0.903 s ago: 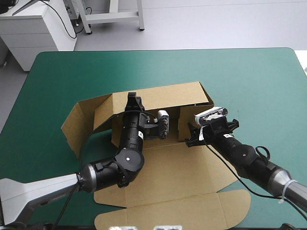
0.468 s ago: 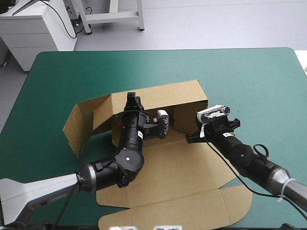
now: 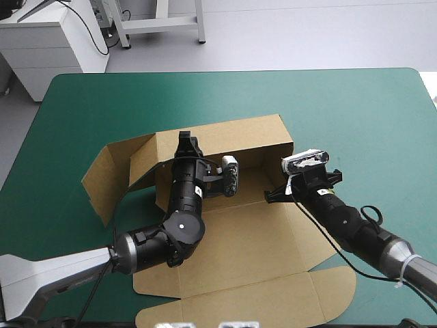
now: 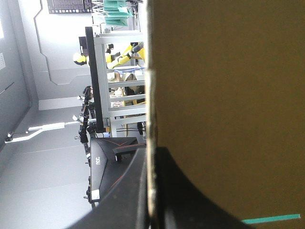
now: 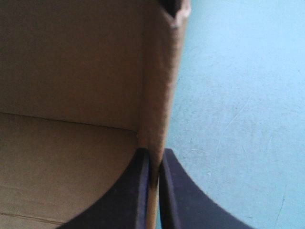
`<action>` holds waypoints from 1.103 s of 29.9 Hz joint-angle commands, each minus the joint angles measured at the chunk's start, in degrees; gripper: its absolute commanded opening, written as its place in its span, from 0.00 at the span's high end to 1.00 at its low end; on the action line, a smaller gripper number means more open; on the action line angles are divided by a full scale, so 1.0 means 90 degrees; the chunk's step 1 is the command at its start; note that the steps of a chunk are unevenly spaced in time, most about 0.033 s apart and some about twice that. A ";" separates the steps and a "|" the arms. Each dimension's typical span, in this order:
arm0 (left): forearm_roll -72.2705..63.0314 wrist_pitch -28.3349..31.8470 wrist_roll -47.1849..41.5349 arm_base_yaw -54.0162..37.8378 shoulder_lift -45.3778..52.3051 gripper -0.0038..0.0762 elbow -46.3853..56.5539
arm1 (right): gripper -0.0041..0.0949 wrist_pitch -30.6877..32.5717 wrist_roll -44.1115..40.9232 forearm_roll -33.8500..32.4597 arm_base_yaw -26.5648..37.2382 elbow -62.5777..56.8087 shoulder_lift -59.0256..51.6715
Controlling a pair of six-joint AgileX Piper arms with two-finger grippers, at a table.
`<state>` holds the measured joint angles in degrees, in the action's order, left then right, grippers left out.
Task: Fold the box
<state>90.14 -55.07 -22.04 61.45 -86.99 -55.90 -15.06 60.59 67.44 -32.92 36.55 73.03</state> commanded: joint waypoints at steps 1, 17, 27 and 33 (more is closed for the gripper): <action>0.0463 -0.0034 -0.0056 0.0036 0.0263 0.96 -0.0155 | 0.93 0.0131 0.0003 -0.0241 -0.0018 0.0206 -0.0161; 0.0463 -0.0034 -0.0056 0.0036 0.0263 0.96 -0.0155 | 0.18 0.0030 0.0323 -0.0338 -0.0007 0.0206 0.0191; 0.0463 -0.0034 -0.0056 0.0036 0.0263 0.96 -0.0155 | 0.21 -0.0926 -0.0222 -0.0782 -0.0007 0.0206 0.0720; 0.0463 -0.0034 -0.0056 0.0036 0.0263 0.96 -0.0155 | 0.34 -0.1033 -0.2101 -0.2350 -0.0007 0.0206 0.0731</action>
<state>90.36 -53.55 -22.04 61.45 -86.99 -55.90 -20.35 48.83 53.41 -33.02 36.71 81.07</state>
